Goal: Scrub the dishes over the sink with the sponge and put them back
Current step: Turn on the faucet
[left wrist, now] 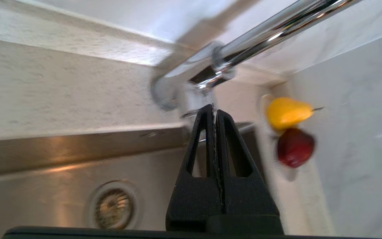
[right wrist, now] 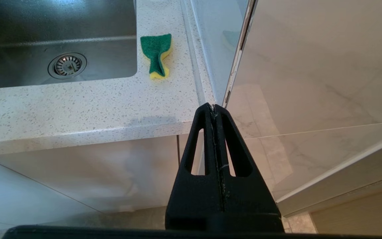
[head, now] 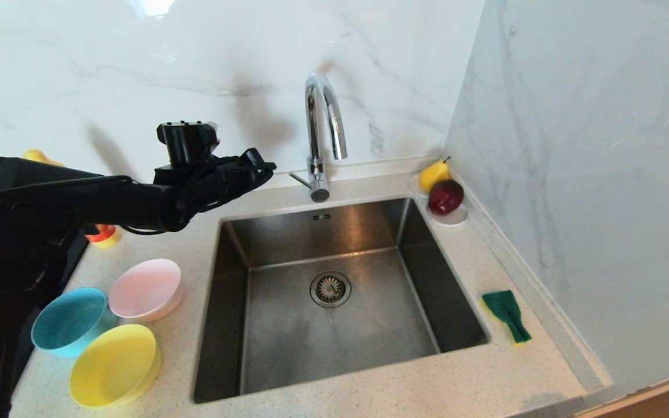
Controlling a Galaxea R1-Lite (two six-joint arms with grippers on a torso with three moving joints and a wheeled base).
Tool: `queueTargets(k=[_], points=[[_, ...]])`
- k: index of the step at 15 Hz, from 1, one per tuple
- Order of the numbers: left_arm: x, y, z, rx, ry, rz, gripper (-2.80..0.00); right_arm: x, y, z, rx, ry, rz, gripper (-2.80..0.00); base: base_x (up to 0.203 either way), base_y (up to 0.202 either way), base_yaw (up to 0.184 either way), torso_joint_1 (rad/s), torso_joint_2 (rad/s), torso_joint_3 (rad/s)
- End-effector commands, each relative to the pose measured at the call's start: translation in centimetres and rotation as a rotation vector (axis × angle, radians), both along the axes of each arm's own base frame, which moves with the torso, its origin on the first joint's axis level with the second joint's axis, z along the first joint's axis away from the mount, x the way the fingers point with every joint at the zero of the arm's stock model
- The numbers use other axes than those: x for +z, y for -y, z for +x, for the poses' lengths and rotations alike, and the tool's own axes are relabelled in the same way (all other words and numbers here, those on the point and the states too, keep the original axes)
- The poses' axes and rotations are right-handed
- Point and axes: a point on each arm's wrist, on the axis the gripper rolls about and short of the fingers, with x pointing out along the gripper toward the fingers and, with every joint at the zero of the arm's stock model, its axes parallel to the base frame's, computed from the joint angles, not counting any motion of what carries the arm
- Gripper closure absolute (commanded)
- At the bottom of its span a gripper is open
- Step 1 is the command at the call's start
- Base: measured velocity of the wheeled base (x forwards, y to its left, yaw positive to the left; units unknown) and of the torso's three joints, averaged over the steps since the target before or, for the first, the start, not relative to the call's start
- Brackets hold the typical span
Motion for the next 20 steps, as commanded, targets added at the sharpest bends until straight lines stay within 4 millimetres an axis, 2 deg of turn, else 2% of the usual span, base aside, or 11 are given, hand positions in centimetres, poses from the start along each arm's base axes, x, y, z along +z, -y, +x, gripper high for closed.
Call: queueTargets(k=[1, 8, 17, 20], points=[[-0.7, 0.3, 0.4, -0.002, 0.0, -0.016, 0.0, 0.0, 0.0, 0.0, 0.001, 0.001, 0.0, 0.0, 0.0, 0.0, 0.0, 0.0, 0.0, 0.0], [-2.1, 0.8, 1.4, 0.0, 0.006, -0.022, 0.0, 0.0, 0.0, 0.0, 0.001, 0.001, 0.0, 0.0, 0.0, 0.0, 0.0, 0.0, 0.0, 0.0], [-2.5, 2.9, 3.7, 0.003, 0.069, -0.041, 0.0, 0.0, 0.0, 0.0, 0.001, 0.001, 0.0, 0.0, 0.0, 0.0, 0.0, 0.0, 0.0, 0.0], [-2.8, 3.9, 3.8, 0.001, 0.075, -0.043, 0.0, 0.0, 0.0, 0.0, 0.001, 0.001, 0.0, 0.0, 0.0, 0.0, 0.0, 0.0, 0.0, 0.0]])
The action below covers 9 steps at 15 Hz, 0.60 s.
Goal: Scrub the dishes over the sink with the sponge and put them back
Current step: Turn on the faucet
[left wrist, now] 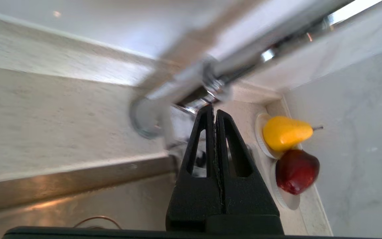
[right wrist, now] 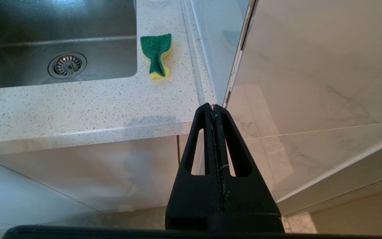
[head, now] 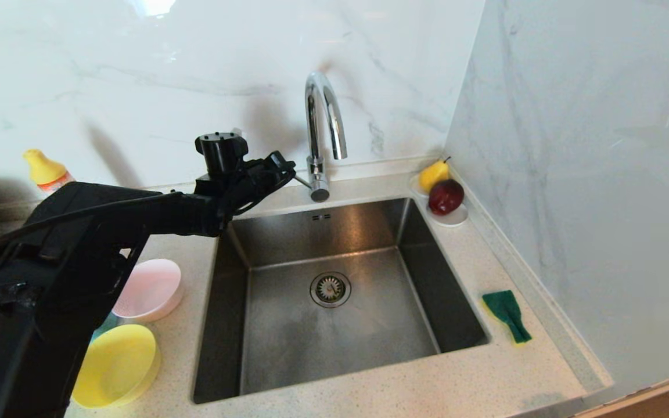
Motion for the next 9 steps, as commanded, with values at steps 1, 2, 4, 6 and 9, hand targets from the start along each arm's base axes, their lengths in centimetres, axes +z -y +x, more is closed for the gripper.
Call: queueTargets(k=[1, 2, 4, 6, 9], points=[[-0.62, 0.3, 0.24, -0.006, -0.006, -0.002, 0.0, 0.0, 0.0, -0.01, 0.001, 0.001, 0.0, 0.0, 0.0, 0.0, 0.0, 0.0, 0.0, 0.0], [-0.66, 0.29, 0.25, -0.005, -0.006, -0.002, 0.0, 0.0, 0.0, -0.01, 0.001, 0.001, 0.0, 0.0, 0.0, 0.0, 0.0, 0.0, 0.0, 0.0], [-0.82, 0.3, 0.3, -0.004, -0.009, -0.001, 0.0, 0.0, 0.0, -0.01, 0.001, 0.001, 0.0, 0.0, 0.0, 0.0, 0.0, 0.0, 0.0, 0.0], [-0.84, 0.3, 0.31, -0.002, -0.01, 0.001, 0.0, 0.0, 0.0, -0.01, 0.001, 0.001, 0.0, 0.0, 0.0, 0.0, 0.0, 0.0, 0.0, 0.0], [-1.04, 0.24, 0.37, 0.001, -0.017, 0.004, 0.0, 0.0, 0.0, -0.01, 0.001, 0.001, 0.0, 0.0, 0.0, 0.0, 0.0, 0.0, 0.0, 0.0]])
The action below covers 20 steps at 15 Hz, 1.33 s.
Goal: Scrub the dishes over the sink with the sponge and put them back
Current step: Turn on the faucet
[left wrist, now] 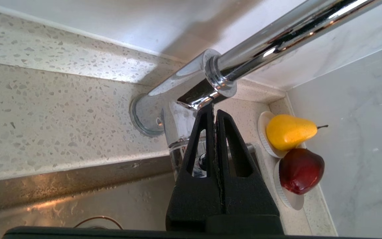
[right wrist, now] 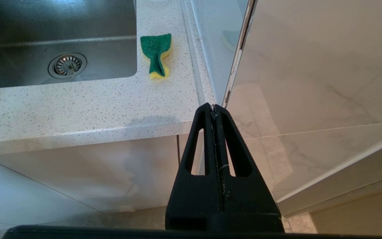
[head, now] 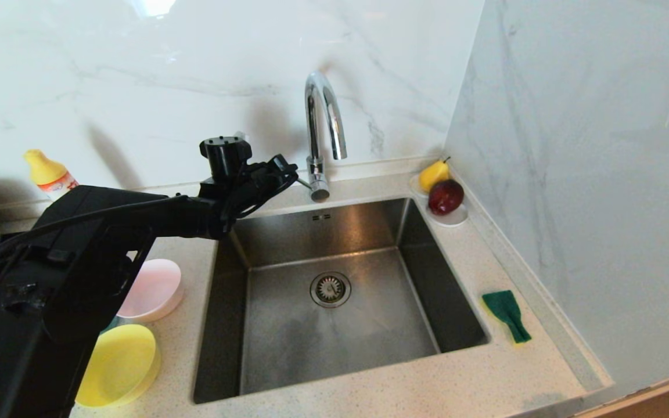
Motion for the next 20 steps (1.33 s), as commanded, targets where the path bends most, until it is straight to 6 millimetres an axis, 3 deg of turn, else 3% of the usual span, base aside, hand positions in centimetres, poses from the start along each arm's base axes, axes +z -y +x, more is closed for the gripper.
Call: queueTargets(k=[1, 14, 18, 20], points=[[-0.3, 0.0, 0.1, 0.003, -0.008, -0.001, 0.0, 0.0, 0.0, 0.0, 0.001, 0.001, 0.0, 0.0, 0.0, 0.0, 0.0, 0.0, 0.0, 0.0], [-2.1, 1.2, -0.8, 0.101, -0.075, 0.036, 0.0, 0.0, 0.0, 0.0, 0.001, 0.001, 0.0, 0.0, 0.0, 0.0, 0.0, 0.0, 0.0, 0.0], [-0.5, 0.9, -1.1, 0.107, -0.046, 0.026, 0.0, 0.0, 0.0, 0.0, 0.001, 0.001, 0.0, 0.0, 0.0, 0.0, 0.0, 0.0, 0.0, 0.0], [1.1, -0.2, -1.3, 0.131, -0.017, 0.016, 0.0, 0.0, 0.0, 0.0, 0.001, 0.001, 0.0, 0.0, 0.0, 0.0, 0.0, 0.0, 0.0, 0.0]])
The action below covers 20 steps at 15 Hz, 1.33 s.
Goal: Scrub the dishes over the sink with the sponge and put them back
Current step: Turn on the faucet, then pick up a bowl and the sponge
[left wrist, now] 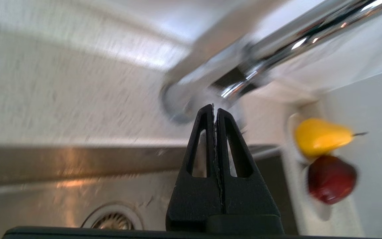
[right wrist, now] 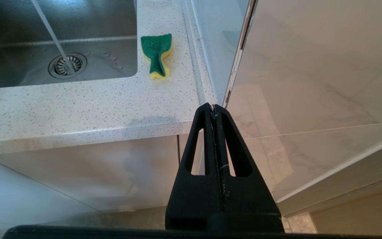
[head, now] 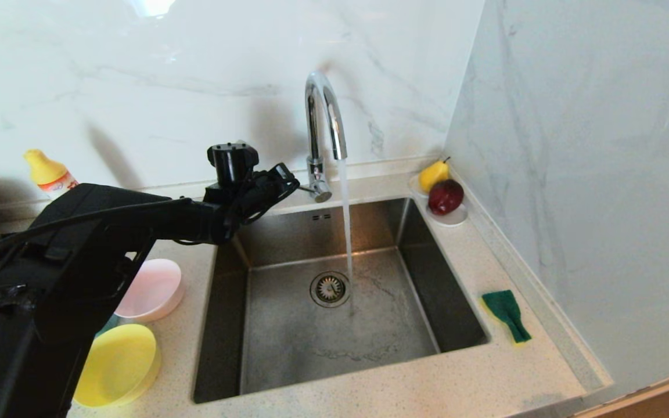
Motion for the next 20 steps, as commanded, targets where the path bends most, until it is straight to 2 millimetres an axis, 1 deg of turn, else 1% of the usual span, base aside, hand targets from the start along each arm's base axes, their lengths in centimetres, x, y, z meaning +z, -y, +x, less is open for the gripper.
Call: queueTargets(k=[1, 3, 4, 6, 8, 9, 11, 12, 14, 15, 16, 18, 20], points=[[2.4, -1.9, -0.4, 0.035, 0.042, -0.012, 0.0, 0.0, 0.0, 0.0, 0.001, 0.001, 0.0, 0.0, 0.0, 0.0, 0.0, 0.0, 0.0, 0.0], [3.7, -3.3, -0.8, 0.063, 0.064, 0.031, 0.0, 0.0, 0.0, 0.0, 0.001, 0.001, 0.0, 0.0, 0.0, 0.0, 0.0, 0.0, 0.0, 0.0], [4.8, -3.9, -1.3, 0.081, 0.083, 0.044, 0.0, 0.0, 0.0, 0.0, 0.001, 0.001, 0.0, 0.0, 0.0, 0.0, 0.0, 0.0, 0.0, 0.0], [8.1, -4.6, -3.2, 0.14, 0.15, 0.085, 0.0, 0.0, 0.0, 0.0, 0.001, 0.001, 0.0, 0.0, 0.0, 0.0, 0.0, 0.0, 0.0, 0.0], [12.1, -5.3, -5.8, 0.209, 0.246, 0.176, 0.0, 0.0, 0.0, 0.0, 0.001, 0.001, 0.0, 0.0, 0.0, 0.0, 0.0, 0.0, 0.0, 0.0], [14.4, -5.7, -7.6, 0.252, 0.3, 0.216, 0.0, 0.0, 0.0, 0.0, 0.001, 0.001, 0.0, 0.0, 0.0, 0.0, 0.0, 0.0, 0.0, 0.0], [18.8, -6.8, -11.9, 0.351, 0.391, 0.284, 0.0, 0.0, 0.0, 0.0, 0.001, 0.001, 0.0, 0.0, 0.0, 0.0, 0.0, 0.0, 0.0, 0.0], [20.5, -7.3, -14.3, 0.387, 0.426, 0.306, 0.0, 0.0, 0.0, 0.0, 0.001, 0.001, 0.0, 0.0, 0.0, 0.0, 0.0, 0.0, 0.0, 0.0], [23.6, -8.4, -20.1, 0.438, 0.495, 0.332, 0.0, 0.0, 0.0, 0.0, 0.001, 0.001, 0.0, 0.0, 0.0, 0.0, 0.0, 0.0, 0.0, 0.0], [24.5, -8.9, -22.9, 0.46, 0.517, 0.354, 0.0, 0.0, 0.0, 0.0, 0.001, 0.001, 0.0, 0.0, 0.0, 0.0, 0.0, 0.0, 0.0, 0.0], [24.9, -9.5, -25.9, 0.487, 0.527, 0.393, 0.0, 0.0, 0.0, 0.0, 0.001, 0.001, 0.0, 0.0, 0.0, 0.0, 0.0, 0.0, 0.0, 0.0], [23.5, -10.4, -30.9, 0.527, 0.501, 0.487, 0.0, 0.0, 0.0, 0.0, 0.001, 0.001, 0.0, 0.0, 0.0, 0.0, 0.0, 0.0, 0.0, 0.0], [21.1, -11.5, -36.5, 0.554, 0.484, 0.544, 0.0, 0.0, 0.0, 0.0, 0.001, 0.001, 0.0, 0.0, 0.0, 0.0, 0.0, 0.0, 0.0, 0.0]])
